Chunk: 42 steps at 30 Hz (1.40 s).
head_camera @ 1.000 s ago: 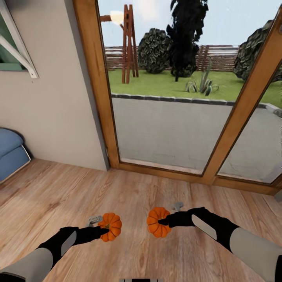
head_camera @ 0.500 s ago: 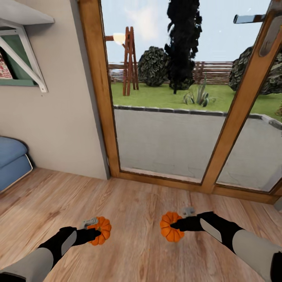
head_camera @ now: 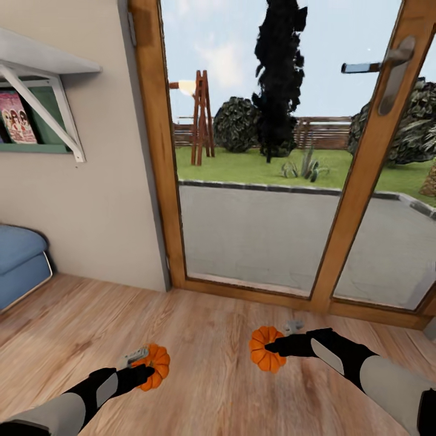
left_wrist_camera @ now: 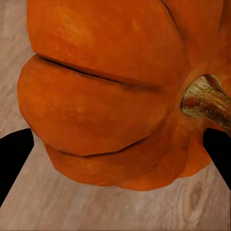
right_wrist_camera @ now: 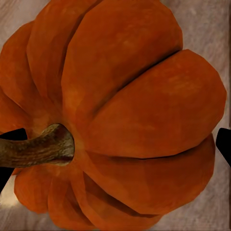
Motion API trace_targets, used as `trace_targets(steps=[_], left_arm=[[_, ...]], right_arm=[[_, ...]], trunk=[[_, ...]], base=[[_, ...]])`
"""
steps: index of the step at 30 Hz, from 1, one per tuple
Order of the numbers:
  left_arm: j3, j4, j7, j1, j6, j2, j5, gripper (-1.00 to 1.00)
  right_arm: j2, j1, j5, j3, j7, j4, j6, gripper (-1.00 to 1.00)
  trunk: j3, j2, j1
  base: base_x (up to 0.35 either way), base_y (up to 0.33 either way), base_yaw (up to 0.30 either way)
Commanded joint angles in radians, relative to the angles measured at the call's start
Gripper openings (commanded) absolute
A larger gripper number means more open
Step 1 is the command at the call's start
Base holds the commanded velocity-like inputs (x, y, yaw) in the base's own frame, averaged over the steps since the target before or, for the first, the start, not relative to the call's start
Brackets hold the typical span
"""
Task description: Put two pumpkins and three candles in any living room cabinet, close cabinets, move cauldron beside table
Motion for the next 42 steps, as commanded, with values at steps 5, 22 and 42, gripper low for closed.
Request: trace_targets(steps=[5, 22, 42], left_arm=[[-0.009, 0.005, 0.0, 0.001, -0.021, -0.005, 0.005, -1.0], [-0.005, 0.105, 0.033, 0.01, -0.124, -0.006, 0.061, -1.0], [-0.007, 0.105, 0.044, 0.01, -0.125, -0.011, 0.064, -1.0]], right_arm=[[-0.001, -0.001, -0.006, 0.003, 0.0, 0.005, 0.002, -1.0], [-0.001, -0.001, -0.007, 0.004, 0.001, 0.048, 0.003, -1.0], [0.051, -0.001, -0.009, -0.001, 0.0, 0.215, -0.002, -1.0]], trunk=[[0.026, 0.001, -0.002], [0.098, 0.005, -0.01], [0.198, 0.01, -0.019]], base=[[0.0, 0.0, -0.062], [0.0, 0.0, -0.036], [0.0, 0.0, -0.167]])
